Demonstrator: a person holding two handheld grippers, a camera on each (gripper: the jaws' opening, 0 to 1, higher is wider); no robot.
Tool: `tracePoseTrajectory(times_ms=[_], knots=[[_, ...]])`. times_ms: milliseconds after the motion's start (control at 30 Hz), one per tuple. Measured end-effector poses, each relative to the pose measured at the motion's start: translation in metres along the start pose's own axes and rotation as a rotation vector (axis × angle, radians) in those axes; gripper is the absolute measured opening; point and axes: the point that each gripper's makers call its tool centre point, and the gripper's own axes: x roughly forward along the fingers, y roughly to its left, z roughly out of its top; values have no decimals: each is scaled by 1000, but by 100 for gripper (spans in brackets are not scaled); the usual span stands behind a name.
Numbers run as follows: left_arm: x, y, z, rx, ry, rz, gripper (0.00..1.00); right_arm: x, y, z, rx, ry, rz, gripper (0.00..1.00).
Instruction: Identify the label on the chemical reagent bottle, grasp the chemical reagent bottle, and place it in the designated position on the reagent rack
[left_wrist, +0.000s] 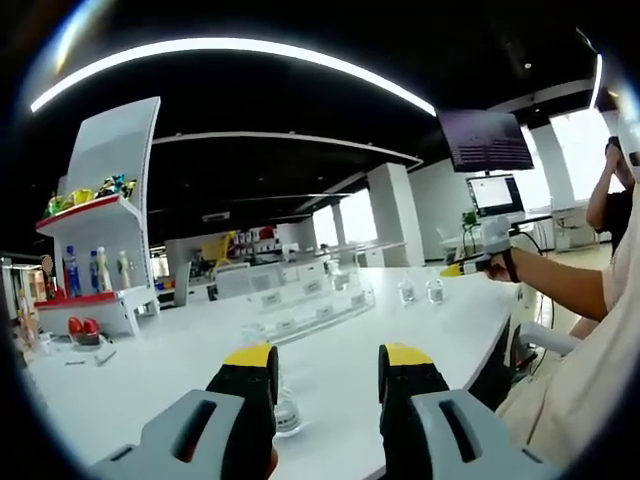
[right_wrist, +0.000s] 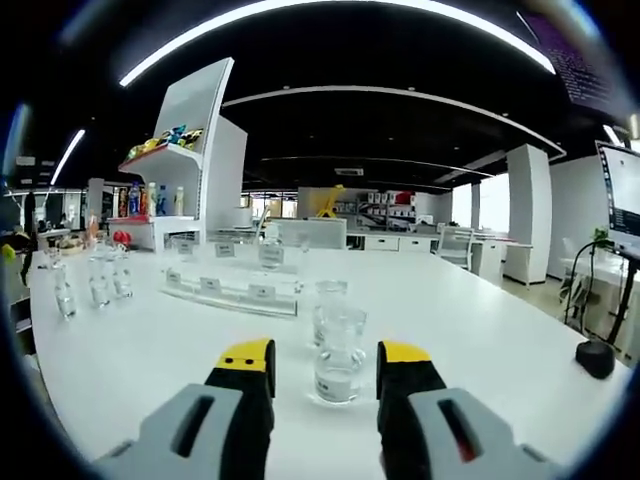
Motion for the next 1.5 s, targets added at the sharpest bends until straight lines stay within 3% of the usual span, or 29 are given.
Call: tracePoseTrajectory(times_ms=[1500], knots=[[-4, 7, 0, -17, -6, 14, 41, 22, -6, -16, -6, 27, -33, 33]])
